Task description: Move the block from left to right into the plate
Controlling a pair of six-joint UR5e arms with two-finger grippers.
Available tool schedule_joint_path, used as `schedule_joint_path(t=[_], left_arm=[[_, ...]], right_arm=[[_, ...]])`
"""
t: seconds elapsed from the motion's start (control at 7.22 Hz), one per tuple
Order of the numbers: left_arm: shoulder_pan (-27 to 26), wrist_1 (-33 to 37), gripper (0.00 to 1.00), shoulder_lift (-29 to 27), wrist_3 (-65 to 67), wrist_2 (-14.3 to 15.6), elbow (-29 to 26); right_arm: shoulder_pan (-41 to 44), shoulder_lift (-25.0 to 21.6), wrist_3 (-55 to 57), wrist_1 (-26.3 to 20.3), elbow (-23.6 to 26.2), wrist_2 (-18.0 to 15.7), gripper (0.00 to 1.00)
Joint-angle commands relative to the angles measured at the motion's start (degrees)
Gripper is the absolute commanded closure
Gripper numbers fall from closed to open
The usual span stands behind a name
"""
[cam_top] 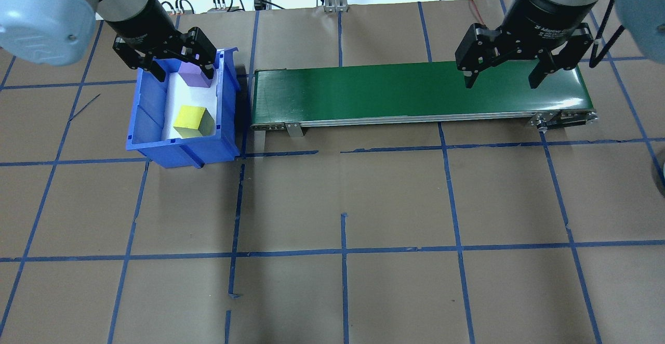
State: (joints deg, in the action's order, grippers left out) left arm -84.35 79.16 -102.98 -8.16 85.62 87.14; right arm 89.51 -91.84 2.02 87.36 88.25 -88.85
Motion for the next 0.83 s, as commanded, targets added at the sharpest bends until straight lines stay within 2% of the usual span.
schedule_joint_path(t=[0.0,0.28,0.42,0.69], left_arm=[[4.44,-5.48,0.0,-6.33,-2.38,-0.19,1.62],[4.98,-10.74,0.0,-9.34,-6.51,0.42,4.86],[4.98,-11.39,0.0,-9.61,-6.95,2.78,6.1],[4.98,-12.96,0.0,-11.44,-10.12,2.63,7.95]], right_arm=[[-0.04,-0.01,0.0,0.0,0.0,0.0,0.0],[-0.04,0.08,0.0,0.0,0.0,0.0,0.0],[-0.04,0.08,0.0,0.0,0.0,0.0,0.0],[-0.04,0.08,0.0,0.0,0.08,0.0,0.0]])
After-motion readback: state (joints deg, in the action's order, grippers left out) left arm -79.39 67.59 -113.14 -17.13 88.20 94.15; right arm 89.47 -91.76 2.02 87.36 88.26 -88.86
